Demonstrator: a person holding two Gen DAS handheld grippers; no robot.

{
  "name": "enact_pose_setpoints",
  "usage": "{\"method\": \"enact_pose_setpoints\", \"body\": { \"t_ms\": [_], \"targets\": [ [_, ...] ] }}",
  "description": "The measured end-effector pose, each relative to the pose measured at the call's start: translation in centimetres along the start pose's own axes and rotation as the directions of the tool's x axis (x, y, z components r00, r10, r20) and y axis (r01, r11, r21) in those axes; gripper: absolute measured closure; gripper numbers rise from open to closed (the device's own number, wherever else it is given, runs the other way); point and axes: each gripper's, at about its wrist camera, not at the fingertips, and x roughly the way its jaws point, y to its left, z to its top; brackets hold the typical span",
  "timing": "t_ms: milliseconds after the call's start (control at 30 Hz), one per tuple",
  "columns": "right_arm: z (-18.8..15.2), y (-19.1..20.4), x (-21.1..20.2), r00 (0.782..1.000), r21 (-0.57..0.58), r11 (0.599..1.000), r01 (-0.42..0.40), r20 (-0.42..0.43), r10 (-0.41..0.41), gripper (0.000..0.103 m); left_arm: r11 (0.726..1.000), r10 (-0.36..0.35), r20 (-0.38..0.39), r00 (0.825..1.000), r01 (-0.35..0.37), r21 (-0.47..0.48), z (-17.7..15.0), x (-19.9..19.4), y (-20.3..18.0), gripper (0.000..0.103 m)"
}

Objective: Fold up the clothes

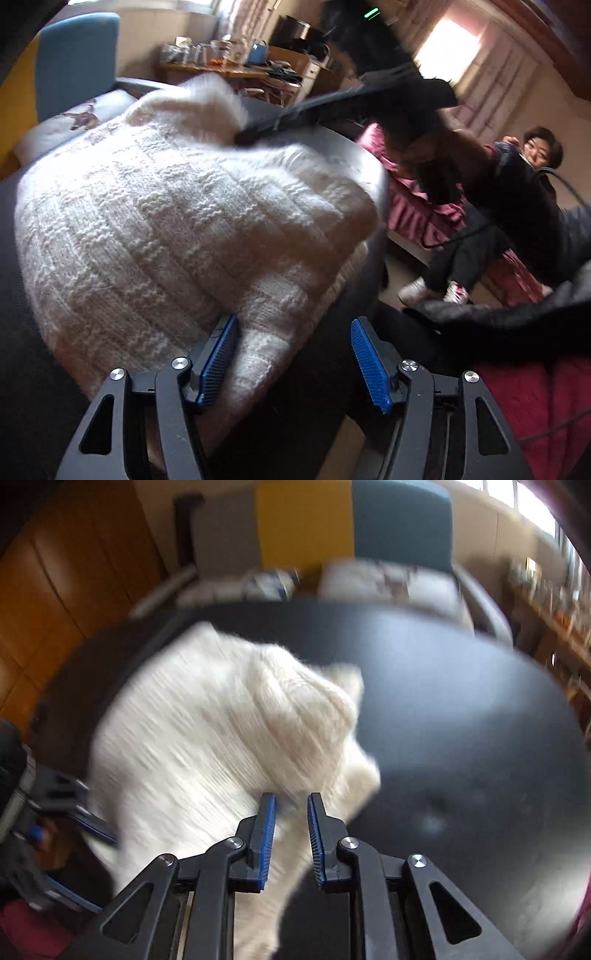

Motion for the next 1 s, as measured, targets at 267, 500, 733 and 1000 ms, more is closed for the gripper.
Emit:
{"method": "enact_pose_setpoints", "body": {
  "t_ms": [267,500,733,1000],
  "targets": [
    [-2.2,-5.1,0.3,0.977,0.242,0.949,-0.201,0.123,0.176,0.073,0.950,-0.052,0.255,0.966,0.126,-0.286,4.0,-5.6,6.1,0.037],
    [-4.4,-4.6,-4.5,0.836,0.153,0.823,-0.547,0.161,0.525,0.067,0.952,0.072,0.201,0.977,-0.007,-0.305,8.3,-1.5,8.1,0.037],
    [-7.4,2.1,-4.7,0.748,0.020,0.749,-0.662,0.073,0.659,0.052,0.966,0.092,0.173,0.981,-0.046,-0.256,9.2,0.1,8.0,0.037],
    [-10.5,7.3,-1.1,0.537,0.004,0.550,-0.835,-0.205,0.818,0.062,0.984,0.085,0.100,0.991,-0.068,-0.163,10.2,2.5,7.3,0.037]
  ]
}}
